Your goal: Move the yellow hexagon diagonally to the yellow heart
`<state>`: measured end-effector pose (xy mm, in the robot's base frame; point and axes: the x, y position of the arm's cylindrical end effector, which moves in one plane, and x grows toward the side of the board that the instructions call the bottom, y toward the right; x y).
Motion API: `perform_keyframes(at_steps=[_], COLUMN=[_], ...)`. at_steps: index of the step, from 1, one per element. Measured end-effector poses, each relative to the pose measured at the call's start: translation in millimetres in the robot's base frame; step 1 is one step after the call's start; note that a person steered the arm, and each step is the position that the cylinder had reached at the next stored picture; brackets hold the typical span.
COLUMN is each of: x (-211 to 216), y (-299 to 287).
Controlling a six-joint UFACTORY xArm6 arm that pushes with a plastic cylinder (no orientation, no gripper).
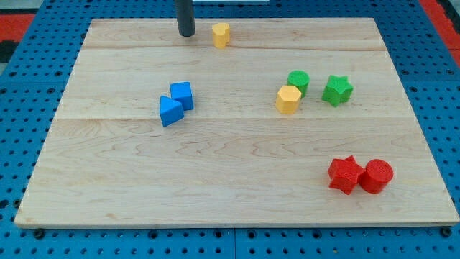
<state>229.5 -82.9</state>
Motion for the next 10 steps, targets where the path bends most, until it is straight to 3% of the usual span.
perform_keyframes(at_steps=[1,3,6,7,8,10], x=[0,42,165,226,242,172], y=[0,13,54,109,195,173])
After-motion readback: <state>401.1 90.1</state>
